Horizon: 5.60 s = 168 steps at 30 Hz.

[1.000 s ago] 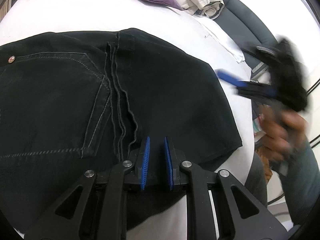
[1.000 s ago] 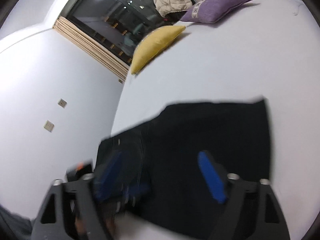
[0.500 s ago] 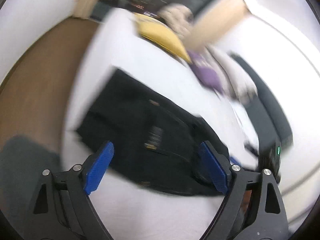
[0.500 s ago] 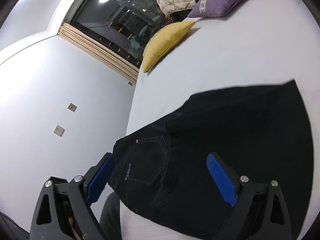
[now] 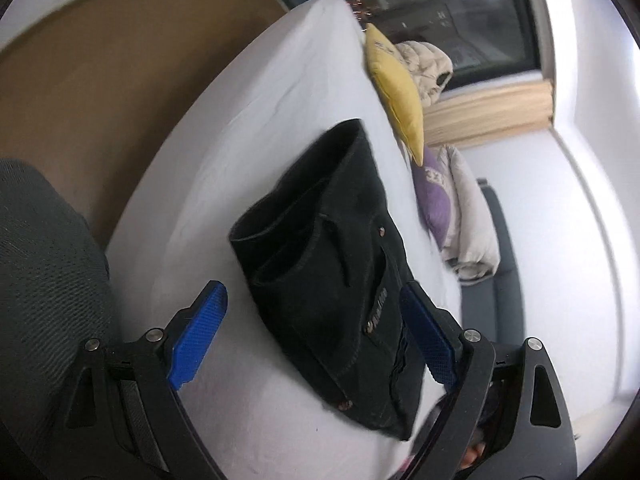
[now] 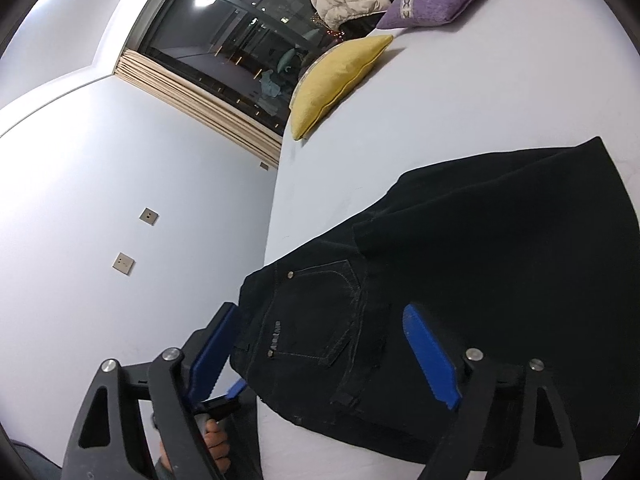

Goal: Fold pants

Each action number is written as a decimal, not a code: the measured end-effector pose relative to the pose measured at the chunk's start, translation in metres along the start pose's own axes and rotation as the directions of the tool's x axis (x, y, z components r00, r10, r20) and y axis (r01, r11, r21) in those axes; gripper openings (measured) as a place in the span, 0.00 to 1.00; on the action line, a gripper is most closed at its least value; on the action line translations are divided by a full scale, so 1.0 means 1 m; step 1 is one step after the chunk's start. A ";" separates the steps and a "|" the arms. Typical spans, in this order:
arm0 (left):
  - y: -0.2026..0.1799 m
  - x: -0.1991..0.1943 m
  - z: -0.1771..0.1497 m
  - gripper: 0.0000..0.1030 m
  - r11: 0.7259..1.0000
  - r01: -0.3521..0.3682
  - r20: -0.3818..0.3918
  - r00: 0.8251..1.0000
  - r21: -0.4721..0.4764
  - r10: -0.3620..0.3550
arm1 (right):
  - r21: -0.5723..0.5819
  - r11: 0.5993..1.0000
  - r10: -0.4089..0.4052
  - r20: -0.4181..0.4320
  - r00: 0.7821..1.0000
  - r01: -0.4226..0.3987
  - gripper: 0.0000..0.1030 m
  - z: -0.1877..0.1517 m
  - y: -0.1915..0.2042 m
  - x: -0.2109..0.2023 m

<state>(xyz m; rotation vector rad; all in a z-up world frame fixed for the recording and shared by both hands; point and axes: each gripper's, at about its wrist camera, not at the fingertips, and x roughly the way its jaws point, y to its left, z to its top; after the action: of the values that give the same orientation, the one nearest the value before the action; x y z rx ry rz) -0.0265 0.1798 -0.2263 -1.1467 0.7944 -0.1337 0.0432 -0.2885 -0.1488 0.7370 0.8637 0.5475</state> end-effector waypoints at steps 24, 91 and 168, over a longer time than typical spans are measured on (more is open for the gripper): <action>0.019 0.000 0.000 0.55 0.992 0.056 0.035 0.998 -0.110 -0.053 | -0.005 1.000 0.000 -0.022 1.000 -0.001 0.74 0.000 0.001 0.011; -0.192 0.027 -0.026 0.10 0.859 0.071 -0.023 0.997 0.507 -0.069 | 0.089 0.988 0.143 -0.190 0.971 -0.128 1.00 0.052 -0.030 0.041; -0.241 0.227 -0.239 0.58 0.429 0.089 -0.216 0.942 0.899 0.257 | -0.011 0.919 -0.385 -0.226 0.895 0.393 0.21 -0.001 -0.135 -0.116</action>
<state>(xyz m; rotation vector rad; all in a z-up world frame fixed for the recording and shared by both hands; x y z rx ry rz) 0.0595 -0.2159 -0.1748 -0.0050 0.8852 -0.6146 -0.0024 -0.4534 -0.1968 0.5170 1.2017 0.2576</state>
